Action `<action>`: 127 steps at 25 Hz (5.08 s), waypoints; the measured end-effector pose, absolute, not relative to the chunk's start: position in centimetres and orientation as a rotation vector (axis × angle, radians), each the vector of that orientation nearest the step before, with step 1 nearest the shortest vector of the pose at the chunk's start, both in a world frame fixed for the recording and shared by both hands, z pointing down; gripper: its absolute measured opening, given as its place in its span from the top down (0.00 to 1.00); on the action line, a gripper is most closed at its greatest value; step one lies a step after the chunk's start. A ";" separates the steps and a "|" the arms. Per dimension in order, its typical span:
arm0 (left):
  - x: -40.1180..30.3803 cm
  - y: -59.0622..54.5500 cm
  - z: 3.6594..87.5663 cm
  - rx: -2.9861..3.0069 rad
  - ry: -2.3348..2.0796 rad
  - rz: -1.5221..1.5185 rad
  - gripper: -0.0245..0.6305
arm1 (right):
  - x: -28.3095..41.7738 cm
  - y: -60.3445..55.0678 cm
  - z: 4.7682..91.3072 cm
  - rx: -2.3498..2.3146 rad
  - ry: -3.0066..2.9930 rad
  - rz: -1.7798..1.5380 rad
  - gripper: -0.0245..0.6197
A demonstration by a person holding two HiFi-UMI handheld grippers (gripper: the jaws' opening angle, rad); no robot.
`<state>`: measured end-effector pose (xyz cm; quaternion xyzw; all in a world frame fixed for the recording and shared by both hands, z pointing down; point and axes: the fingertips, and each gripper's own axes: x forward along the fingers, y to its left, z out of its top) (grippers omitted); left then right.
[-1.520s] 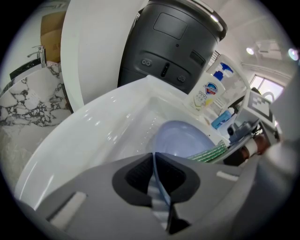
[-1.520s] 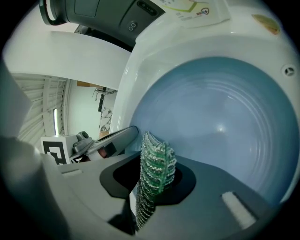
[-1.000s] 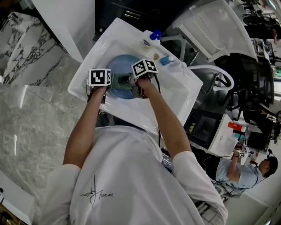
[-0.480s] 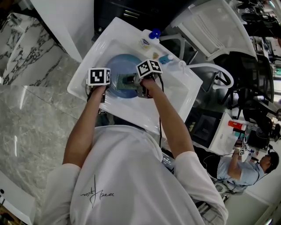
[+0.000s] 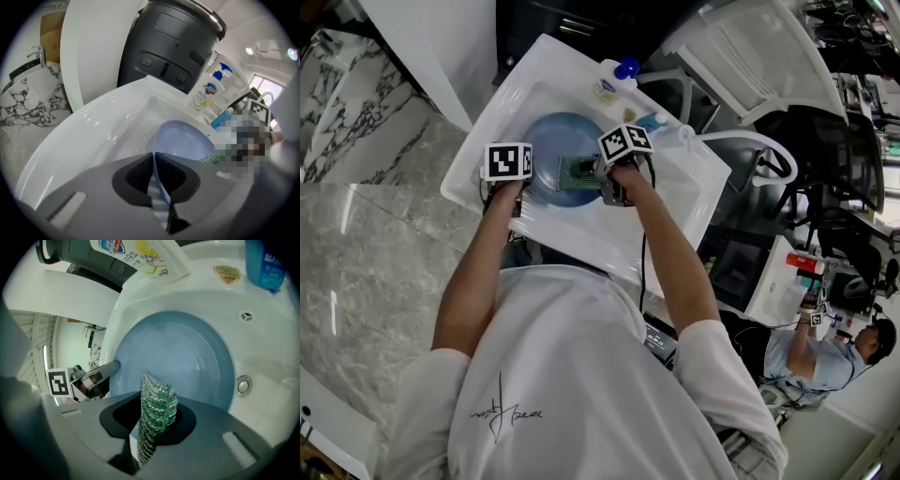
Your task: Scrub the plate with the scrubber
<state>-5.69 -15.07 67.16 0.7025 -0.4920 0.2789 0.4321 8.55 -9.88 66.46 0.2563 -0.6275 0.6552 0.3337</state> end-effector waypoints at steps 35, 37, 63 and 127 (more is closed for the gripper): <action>-8.4 -15.5 66.7 1.752 -1.282 0.746 0.85 | 13.8 -12.3 66.3 0.836 -1.646 1.368 0.86; -8.5 -15.4 66.6 1.764 -1.286 0.767 0.85 | 13.9 -12.6 66.1 0.859 -1.664 1.313 0.86; -11.7 -13.0 62.5 1.915 -1.365 0.646 0.79 | 15.8 -13.1 56.9 1.299 -2.016 0.966 0.86; -9.4 -4.2 34.5 2.484 -1.339 -0.001 0.88 | 13.2 -0.4 32.5 1.656 -2.462 0.313 0.87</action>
